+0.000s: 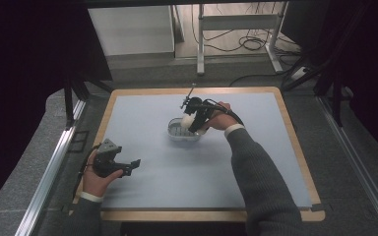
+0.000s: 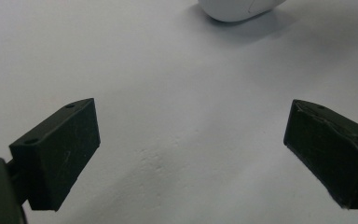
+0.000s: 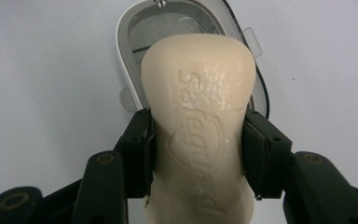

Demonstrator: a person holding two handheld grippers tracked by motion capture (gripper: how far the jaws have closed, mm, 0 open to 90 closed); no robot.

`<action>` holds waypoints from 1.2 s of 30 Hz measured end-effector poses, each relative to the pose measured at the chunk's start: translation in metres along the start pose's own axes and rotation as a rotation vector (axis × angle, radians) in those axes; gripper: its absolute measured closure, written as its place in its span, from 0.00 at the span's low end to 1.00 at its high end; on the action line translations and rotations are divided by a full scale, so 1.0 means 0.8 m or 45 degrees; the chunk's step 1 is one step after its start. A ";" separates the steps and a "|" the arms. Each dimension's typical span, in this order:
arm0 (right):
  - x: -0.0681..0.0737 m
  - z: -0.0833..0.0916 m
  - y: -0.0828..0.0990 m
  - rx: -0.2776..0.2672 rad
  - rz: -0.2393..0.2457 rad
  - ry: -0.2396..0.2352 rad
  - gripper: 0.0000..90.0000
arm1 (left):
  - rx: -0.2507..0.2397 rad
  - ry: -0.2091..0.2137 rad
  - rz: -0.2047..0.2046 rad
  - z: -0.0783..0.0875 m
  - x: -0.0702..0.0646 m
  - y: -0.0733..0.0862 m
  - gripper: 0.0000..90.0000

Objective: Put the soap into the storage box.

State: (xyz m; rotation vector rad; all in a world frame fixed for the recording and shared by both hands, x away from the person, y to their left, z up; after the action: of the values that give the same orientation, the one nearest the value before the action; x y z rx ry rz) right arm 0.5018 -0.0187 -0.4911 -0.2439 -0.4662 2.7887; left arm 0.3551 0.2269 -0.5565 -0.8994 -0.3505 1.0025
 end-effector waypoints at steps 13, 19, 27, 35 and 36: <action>0.000 -0.022 -0.018 0.001 0.091 -0.017 0.55 | 0.010 -0.004 -0.007 -0.001 0.001 0.001 0.04; 0.003 -0.028 -0.022 0.011 0.130 -0.017 0.55 | 0.007 -0.005 -0.004 0.001 0.002 0.000 0.04; 0.006 -0.040 -0.022 0.054 0.179 -0.005 0.55 | 0.009 -0.002 -0.002 0.000 0.001 0.001 0.04; 0.004 -0.038 -0.023 0.033 0.127 -0.016 0.51 | 0.001 -0.003 -0.001 0.002 0.002 0.000 0.04; 0.005 -0.030 -0.025 -0.001 0.114 -0.020 0.51 | 0.000 -0.003 -0.001 0.002 0.003 0.000 0.04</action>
State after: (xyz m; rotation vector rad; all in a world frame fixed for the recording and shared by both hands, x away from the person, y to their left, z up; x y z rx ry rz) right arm 0.5087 0.0076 -0.5071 -0.2488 -0.4710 2.8796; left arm 0.3551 0.2295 -0.5556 -0.8976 -0.3531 1.0029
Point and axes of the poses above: each handheld gripper's, and its own axes: z roughly backward along the jaws, y roughly out of its underside, x roughly to its left, the point moved 7 cm from there along -z, roughly forward along the jaws, and after that the axes turned 2 degrees about z, right-handed, at the moved point
